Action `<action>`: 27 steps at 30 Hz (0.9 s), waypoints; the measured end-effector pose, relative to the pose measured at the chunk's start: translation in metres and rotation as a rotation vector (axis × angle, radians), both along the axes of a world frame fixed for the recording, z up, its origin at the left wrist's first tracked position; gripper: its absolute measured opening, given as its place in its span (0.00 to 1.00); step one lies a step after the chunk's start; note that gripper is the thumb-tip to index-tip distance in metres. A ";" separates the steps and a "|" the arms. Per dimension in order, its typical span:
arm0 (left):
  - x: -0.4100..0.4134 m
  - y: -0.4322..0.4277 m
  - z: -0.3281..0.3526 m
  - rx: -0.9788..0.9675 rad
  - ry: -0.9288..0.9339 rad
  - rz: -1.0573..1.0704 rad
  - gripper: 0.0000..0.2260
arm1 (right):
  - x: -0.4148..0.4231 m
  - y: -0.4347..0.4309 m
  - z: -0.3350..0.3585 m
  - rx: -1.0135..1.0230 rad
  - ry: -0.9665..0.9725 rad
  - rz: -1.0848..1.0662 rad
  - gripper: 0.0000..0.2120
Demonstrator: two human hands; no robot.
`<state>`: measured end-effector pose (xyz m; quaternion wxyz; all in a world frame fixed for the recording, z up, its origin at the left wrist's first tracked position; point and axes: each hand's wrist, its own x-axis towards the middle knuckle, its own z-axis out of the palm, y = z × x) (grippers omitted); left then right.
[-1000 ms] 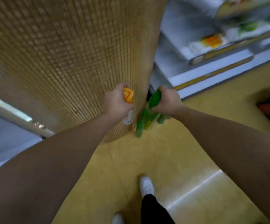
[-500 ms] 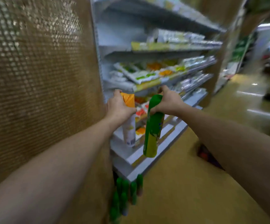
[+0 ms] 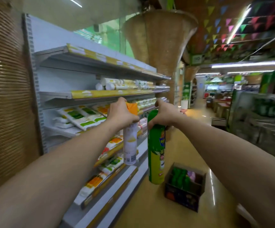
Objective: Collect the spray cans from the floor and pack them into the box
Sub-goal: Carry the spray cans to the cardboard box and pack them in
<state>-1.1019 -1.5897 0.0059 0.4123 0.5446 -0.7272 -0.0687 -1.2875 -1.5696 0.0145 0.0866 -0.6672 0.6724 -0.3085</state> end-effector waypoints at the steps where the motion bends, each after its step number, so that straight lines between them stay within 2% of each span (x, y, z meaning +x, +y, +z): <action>1: -0.014 -0.007 0.001 0.007 -0.008 -0.020 0.33 | -0.011 -0.004 0.001 0.002 0.003 -0.020 0.43; 9: -0.105 -0.089 0.004 0.016 -0.043 -0.178 0.35 | -0.082 -0.064 -0.004 0.025 -0.008 -0.200 0.42; 16: -0.162 -0.189 -0.002 0.003 -0.047 -0.390 0.31 | -0.129 -0.137 -0.006 0.023 -0.039 -0.391 0.40; 23: -0.213 -0.276 -0.005 0.025 -0.084 -0.509 0.33 | -0.170 -0.209 -0.007 0.011 0.003 -0.522 0.43; 27: -0.249 -0.324 -0.011 0.064 -0.081 -0.559 0.35 | -0.205 -0.253 -0.014 0.039 0.002 -0.572 0.39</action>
